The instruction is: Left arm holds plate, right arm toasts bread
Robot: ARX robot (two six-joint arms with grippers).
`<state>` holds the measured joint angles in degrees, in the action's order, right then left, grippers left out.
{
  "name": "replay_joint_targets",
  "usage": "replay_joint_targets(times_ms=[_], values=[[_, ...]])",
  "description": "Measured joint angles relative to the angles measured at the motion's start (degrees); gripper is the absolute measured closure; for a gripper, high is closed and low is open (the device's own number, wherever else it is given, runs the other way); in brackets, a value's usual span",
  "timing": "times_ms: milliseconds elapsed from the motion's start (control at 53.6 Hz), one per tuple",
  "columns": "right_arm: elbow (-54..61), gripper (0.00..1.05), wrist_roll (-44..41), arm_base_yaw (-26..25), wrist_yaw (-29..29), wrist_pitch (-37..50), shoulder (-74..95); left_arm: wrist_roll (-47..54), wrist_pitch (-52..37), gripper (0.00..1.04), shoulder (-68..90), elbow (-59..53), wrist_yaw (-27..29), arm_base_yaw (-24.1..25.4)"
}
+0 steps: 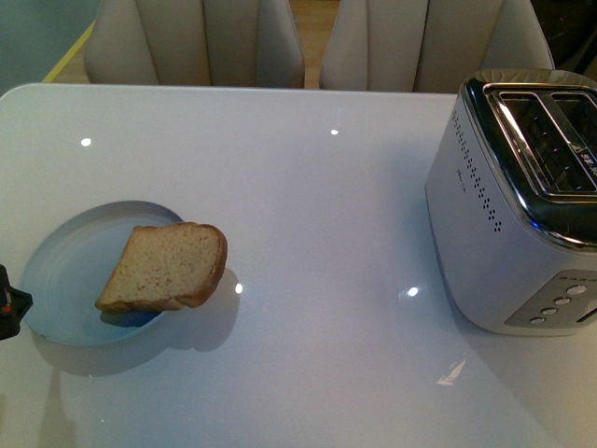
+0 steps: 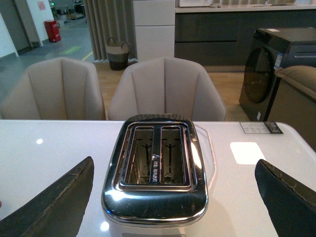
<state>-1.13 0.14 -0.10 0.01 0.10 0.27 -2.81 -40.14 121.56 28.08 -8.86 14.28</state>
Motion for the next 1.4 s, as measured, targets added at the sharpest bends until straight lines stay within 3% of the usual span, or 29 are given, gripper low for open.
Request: replay_joint_targets(times_ms=[411, 1008, 1213, 1400], values=[[0.0, 0.09, 0.0, 0.0, 0.0, 0.0, 0.0, -0.5, 1.0, 0.07, 10.0, 9.6, 0.3, -3.8], [0.0, 0.09, 0.0, 0.0, 0.0, 0.0, 0.0, -4.5, 2.1, 0.08, 14.0, 14.2, 0.2, -5.8], [0.0, 0.09, 0.0, 0.0, 0.0, 0.0, 0.0, -5.8, 3.3, 0.17, 14.4, 15.5, 0.3, -6.0], [0.0, 0.09, 0.0, 0.0, 0.0, 0.0, 0.0, -7.8, 4.5, 0.44, 14.6, 16.5, 0.2, -6.0]])
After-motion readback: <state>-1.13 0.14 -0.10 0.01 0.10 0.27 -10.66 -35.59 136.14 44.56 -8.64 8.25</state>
